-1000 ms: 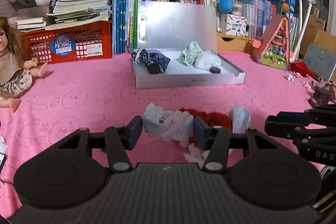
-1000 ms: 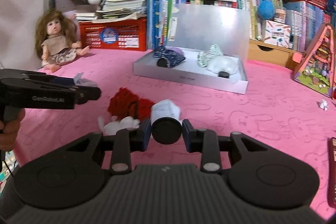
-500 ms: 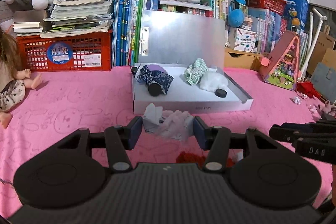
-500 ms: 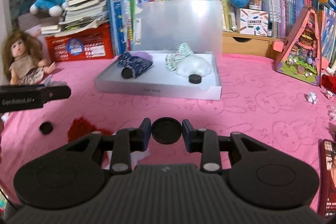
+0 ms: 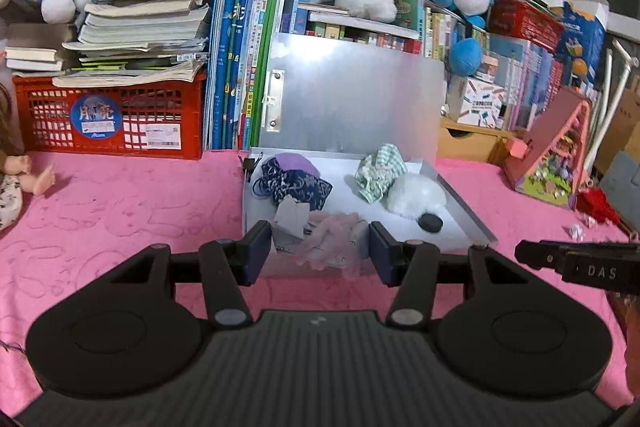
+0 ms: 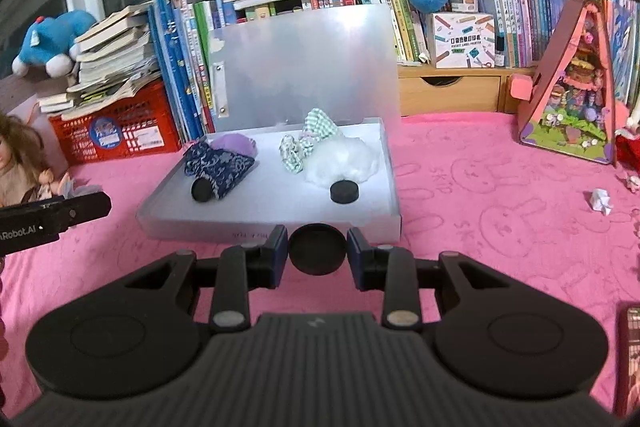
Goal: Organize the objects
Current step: 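Carry the white tissue and black lid with both tools into the box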
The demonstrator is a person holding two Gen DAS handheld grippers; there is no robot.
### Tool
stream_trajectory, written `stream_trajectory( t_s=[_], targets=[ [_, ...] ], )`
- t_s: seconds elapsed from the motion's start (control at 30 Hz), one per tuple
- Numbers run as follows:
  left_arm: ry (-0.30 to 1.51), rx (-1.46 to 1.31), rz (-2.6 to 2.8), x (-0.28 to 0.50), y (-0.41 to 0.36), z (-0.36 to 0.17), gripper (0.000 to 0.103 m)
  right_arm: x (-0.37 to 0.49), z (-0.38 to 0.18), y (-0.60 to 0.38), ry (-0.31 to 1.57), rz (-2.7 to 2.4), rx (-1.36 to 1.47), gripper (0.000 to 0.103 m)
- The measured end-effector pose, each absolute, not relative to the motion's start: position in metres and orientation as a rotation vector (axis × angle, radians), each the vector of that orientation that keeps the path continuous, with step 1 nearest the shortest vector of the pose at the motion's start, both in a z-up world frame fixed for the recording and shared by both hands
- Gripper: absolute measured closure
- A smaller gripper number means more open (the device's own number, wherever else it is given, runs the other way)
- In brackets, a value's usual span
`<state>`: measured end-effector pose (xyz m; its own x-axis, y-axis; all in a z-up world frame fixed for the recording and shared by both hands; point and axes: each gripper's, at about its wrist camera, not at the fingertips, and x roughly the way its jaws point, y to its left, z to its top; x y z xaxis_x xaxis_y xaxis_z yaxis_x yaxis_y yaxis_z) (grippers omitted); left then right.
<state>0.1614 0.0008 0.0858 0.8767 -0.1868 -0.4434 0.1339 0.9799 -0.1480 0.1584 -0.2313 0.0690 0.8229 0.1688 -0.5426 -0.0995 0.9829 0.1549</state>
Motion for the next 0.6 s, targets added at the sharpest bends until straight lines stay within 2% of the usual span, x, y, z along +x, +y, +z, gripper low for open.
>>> stream_trajectory(
  t_s=[0.27,0.6],
  targets=[
    [0.488,-0.114,-0.162,0.213,-0.008,0.088,0.044,0.209,0.069,-0.238,0.660,0.154,0.191,0.066],
    [0.549,-0.110,-0.109,0.267,-0.020,0.063,0.044,0.265,0.056,-0.231,0.716,0.152,0.228,0.066]
  ],
)
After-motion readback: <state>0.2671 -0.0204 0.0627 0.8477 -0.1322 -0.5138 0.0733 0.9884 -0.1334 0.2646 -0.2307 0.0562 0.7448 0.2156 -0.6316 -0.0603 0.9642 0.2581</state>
